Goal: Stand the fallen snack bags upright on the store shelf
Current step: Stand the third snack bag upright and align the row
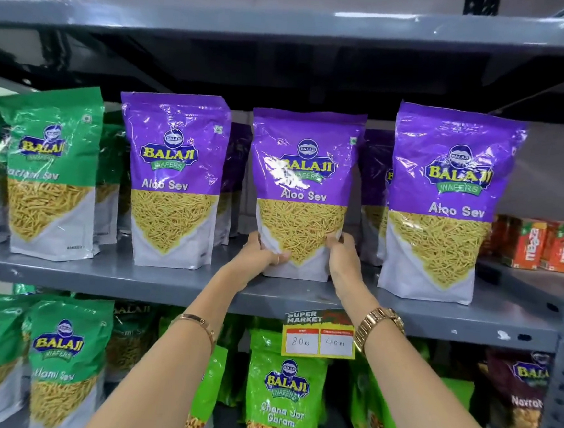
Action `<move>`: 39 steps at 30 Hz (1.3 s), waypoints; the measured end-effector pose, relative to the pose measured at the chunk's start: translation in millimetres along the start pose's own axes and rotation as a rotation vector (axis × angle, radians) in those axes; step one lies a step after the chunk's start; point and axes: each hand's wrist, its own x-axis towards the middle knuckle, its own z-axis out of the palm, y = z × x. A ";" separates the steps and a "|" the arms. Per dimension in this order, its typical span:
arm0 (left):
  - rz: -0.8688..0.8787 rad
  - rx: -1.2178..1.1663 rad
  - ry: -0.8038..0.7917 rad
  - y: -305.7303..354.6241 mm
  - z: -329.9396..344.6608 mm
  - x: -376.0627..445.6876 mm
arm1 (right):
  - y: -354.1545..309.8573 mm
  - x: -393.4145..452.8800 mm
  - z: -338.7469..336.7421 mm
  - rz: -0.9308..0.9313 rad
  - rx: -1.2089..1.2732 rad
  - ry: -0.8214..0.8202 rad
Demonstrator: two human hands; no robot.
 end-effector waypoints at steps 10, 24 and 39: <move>0.466 0.051 0.314 4.5 2.8 -19.1 | -12.4 -27.1 1.5 -0.499 -0.131 0.481; 0.809 0.257 0.304 27.0 66.4 -53.1 | -34.5 -41.0 -95.3 -0.815 -0.440 0.854; 0.423 0.242 -0.170 44.4 162.2 -20.5 | 3.9 -6.9 -170.6 -0.330 -0.281 0.433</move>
